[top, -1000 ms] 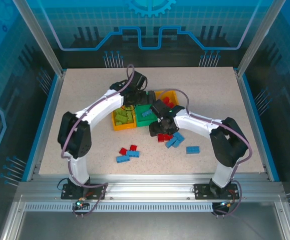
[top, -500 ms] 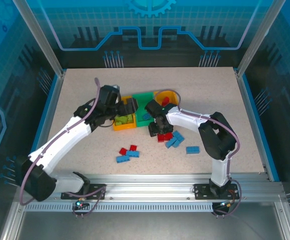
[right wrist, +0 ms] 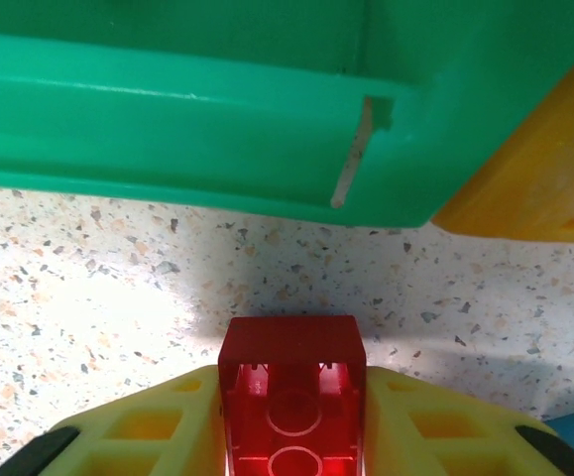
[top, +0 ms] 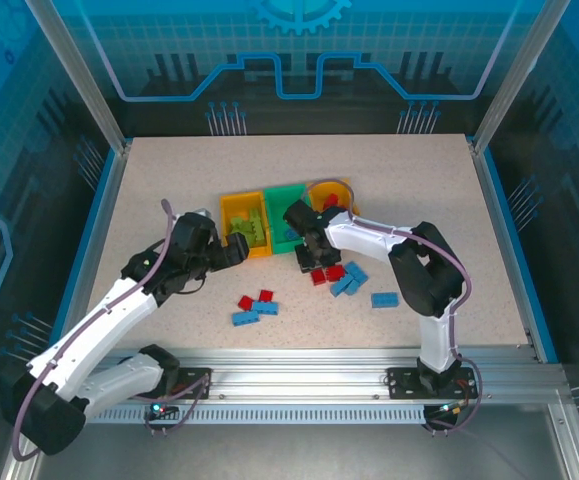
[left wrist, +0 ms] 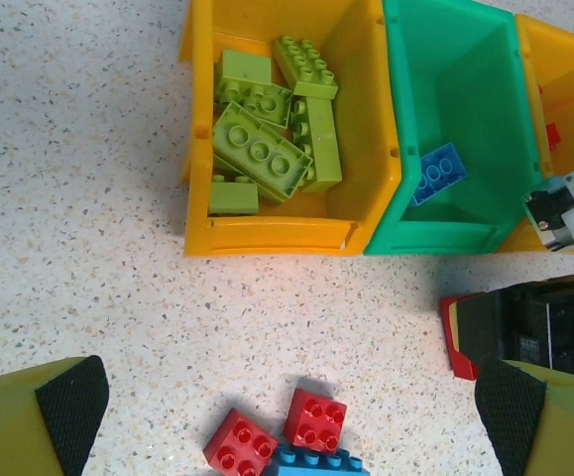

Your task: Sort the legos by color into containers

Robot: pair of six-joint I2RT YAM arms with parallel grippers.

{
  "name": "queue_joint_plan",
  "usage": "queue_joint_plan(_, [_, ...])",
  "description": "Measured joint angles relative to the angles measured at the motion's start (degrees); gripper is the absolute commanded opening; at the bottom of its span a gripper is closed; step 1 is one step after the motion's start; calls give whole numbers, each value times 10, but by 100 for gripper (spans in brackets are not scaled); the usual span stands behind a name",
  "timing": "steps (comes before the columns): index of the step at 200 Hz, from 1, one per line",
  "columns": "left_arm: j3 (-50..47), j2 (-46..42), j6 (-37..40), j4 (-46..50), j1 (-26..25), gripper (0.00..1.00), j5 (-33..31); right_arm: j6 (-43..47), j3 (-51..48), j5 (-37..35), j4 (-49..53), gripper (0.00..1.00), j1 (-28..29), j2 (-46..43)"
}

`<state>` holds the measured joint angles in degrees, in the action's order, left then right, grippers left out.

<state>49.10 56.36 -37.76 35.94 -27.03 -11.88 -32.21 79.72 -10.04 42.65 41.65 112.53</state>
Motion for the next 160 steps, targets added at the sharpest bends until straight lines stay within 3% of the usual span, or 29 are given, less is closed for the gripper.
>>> queue_joint_plan(51, [-12,-5,-14,2,1,99,-3,-2,36,2,9,33,12,-11])
queue_joint_plan(91, [-45,5,-25,9,1,99,0,14,61,-9,15,32,4,-87])
queue_joint_plan(127, [-87,30,-38,9,-9,99,16,47,100,-34,10,32,-69,-115])
queue_joint_plan(160, [-95,36,-44,6,-47,99,16,74,145,-44,12,32,-138,-76])
